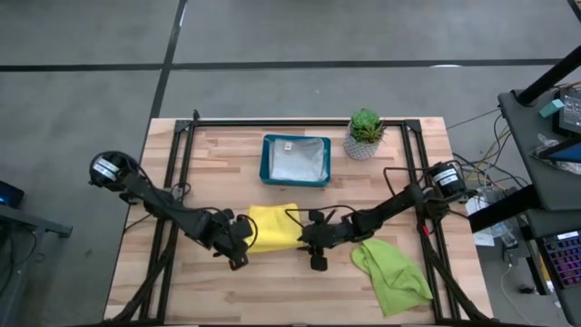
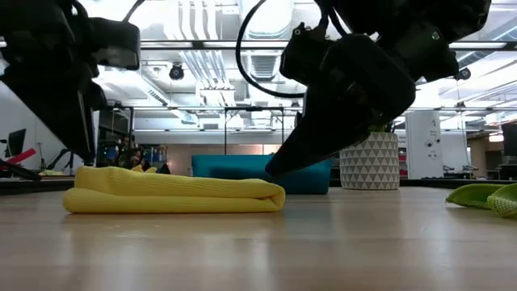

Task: Fold microfiber towels
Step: Fold the yellow microfiber cloth

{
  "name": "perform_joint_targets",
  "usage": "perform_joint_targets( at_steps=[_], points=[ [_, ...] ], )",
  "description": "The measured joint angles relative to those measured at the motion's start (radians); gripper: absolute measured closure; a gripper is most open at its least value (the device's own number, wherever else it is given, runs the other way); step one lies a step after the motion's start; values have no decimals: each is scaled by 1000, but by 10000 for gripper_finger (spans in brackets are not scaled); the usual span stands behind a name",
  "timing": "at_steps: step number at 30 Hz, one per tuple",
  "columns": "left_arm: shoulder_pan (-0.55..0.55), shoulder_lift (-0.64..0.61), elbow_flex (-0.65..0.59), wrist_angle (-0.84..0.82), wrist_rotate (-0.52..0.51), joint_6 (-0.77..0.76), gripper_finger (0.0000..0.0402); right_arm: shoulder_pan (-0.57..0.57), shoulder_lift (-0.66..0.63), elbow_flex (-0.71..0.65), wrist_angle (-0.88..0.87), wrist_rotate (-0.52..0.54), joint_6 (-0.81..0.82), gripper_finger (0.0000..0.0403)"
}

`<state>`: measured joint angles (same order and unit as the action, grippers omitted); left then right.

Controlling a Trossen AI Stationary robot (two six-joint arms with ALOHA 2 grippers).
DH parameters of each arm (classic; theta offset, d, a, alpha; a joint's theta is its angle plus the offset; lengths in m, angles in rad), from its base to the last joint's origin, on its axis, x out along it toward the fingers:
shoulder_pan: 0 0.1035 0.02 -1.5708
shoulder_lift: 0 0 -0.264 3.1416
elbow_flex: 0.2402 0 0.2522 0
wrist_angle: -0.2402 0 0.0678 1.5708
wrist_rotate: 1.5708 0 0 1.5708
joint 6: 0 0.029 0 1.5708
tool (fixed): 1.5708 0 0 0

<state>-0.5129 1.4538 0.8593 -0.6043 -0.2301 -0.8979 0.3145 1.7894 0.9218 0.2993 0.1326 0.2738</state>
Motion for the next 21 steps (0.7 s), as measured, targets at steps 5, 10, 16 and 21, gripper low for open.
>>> perform_joint_targets(
  at_steps=[5,10,16,21],
  points=[
    [-4,31,-2,-1,-14,-21,290,0,-3,0,-46,2,17,282],
    [-5,55,-2,36,-16,-14,290,0,-3,0,-48,19,14,280],
    [-6,76,-2,60,-14,4,290,0,-3,0,-38,53,-5,292],
    [-9,76,-2,84,-13,44,306,0,-3,0,-35,54,-25,319]
  ],
)
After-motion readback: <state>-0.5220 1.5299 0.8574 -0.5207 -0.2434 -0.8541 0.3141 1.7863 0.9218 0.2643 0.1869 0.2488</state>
